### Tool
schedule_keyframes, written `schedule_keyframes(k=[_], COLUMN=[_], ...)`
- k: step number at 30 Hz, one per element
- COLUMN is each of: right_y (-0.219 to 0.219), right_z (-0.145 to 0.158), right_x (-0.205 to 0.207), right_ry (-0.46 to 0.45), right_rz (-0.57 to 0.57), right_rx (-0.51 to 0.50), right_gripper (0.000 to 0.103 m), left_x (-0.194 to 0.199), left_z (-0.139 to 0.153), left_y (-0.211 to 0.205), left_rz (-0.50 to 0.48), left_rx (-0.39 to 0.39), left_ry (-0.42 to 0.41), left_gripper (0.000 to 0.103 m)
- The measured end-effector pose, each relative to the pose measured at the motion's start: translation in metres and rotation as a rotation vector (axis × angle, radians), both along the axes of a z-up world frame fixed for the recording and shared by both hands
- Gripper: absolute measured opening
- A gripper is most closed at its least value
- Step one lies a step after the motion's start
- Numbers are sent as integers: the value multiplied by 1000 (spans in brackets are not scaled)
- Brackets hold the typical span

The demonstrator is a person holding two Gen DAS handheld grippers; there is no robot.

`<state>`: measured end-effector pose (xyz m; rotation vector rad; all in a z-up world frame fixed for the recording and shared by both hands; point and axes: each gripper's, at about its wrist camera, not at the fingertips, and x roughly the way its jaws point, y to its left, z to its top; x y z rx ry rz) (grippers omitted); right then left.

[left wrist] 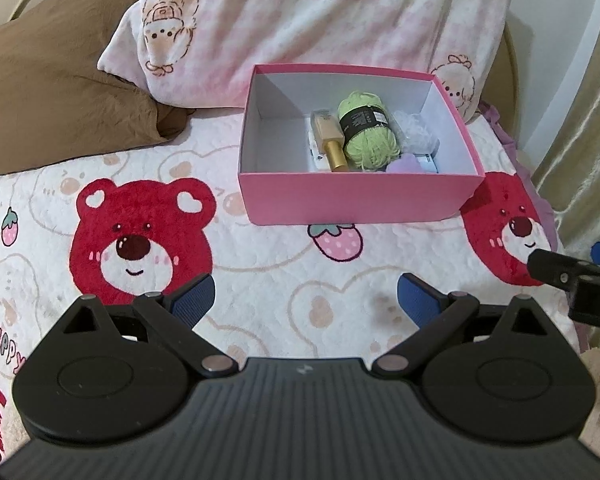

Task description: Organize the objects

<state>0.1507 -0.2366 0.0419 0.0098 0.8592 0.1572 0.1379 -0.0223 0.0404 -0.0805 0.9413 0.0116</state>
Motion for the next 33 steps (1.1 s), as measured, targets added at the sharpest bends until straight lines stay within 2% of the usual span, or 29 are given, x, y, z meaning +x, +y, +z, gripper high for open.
schedule_keyframes(k=[8, 15, 33], right_y=[4, 9, 17], right_z=[3, 5, 5], right_x=[-6, -11, -14], right_ry=[14, 25, 57], right_rz=[4, 14, 5], right_rx=[-32, -50, -92], right_gripper=[95, 95, 95], left_x=[-1, -7, -4], left_z=[4, 8, 1], left_y=[4, 6, 11], left_rz=[4, -5, -3], left_rx=[-16, -51, -32], left_ry=[43, 47, 86], left_gripper=[99, 99, 99])
